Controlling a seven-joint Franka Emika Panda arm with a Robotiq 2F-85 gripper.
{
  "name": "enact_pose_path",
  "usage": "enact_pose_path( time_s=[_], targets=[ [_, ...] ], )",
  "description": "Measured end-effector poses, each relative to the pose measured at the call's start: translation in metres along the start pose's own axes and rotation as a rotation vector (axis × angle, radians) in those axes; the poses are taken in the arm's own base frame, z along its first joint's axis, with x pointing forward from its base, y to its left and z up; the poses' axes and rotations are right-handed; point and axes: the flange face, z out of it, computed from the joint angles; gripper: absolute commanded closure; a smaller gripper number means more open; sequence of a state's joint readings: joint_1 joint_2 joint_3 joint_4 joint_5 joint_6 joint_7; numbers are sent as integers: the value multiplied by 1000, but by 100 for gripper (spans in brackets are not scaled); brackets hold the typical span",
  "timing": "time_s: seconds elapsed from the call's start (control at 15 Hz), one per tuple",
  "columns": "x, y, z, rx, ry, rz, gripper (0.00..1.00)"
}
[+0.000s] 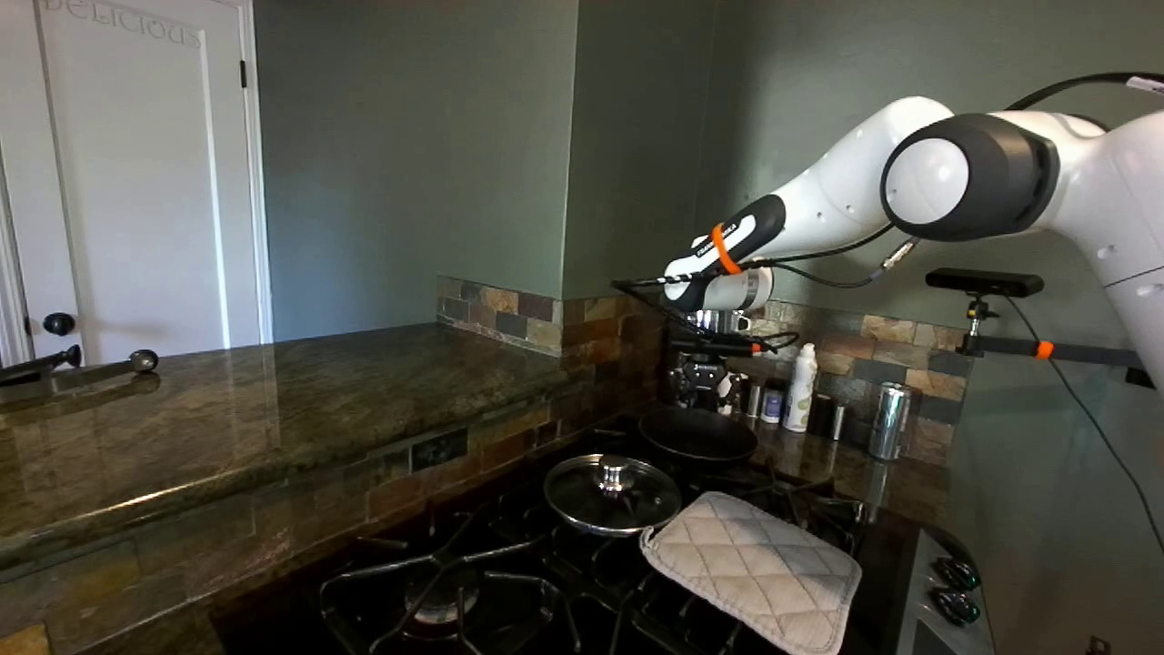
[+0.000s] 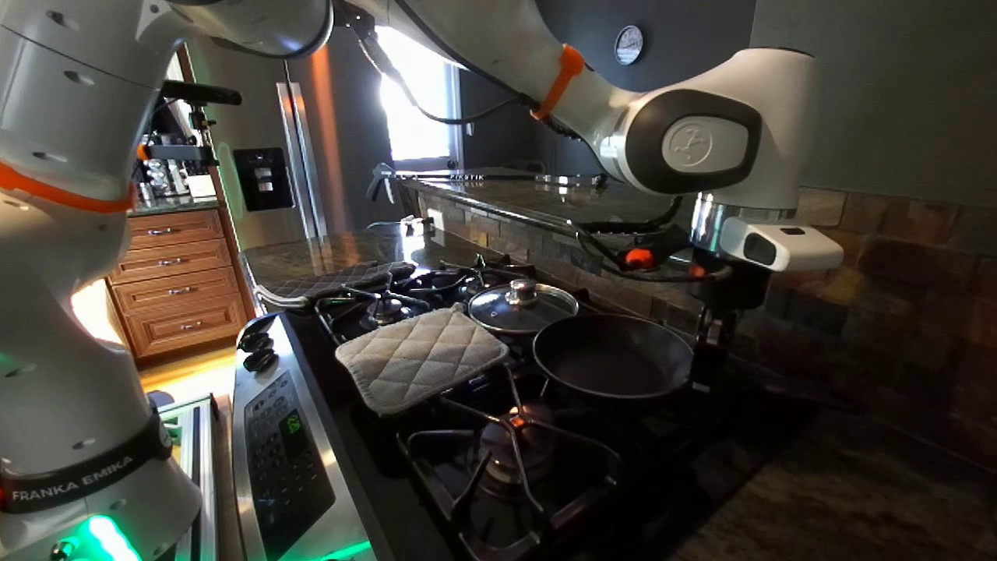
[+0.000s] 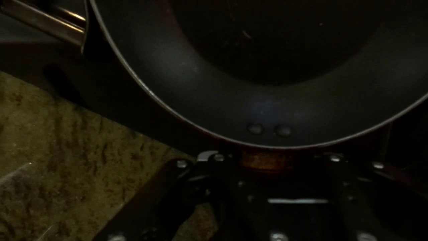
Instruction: Move the pan to the bottom right stove plate and use the potholder to put the lid on the pan
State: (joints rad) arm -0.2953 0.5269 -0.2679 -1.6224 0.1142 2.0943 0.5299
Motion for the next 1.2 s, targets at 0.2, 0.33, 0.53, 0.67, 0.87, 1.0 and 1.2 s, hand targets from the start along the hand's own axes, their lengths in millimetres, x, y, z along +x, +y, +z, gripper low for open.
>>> enact_pose_path(
  time_s=[0.2, 0.33, 0.53, 0.67, 0.87, 1.0, 1.2],
  targets=[
    [-13, 10, 0, 12, 0, -29, 77],
    [-21, 17, 0, 23, 8, -50, 77],
    [-32, 29, -1, 43, 25, -95, 77],
    [-40, 38, -1, 55, 33, -134, 77],
    [-53, 50, -1, 66, 35, -194, 77],
    [-60, 57, -1, 70, 32, -220, 77],
    [-66, 66, -1, 68, 24, -231, 77]
  ],
)
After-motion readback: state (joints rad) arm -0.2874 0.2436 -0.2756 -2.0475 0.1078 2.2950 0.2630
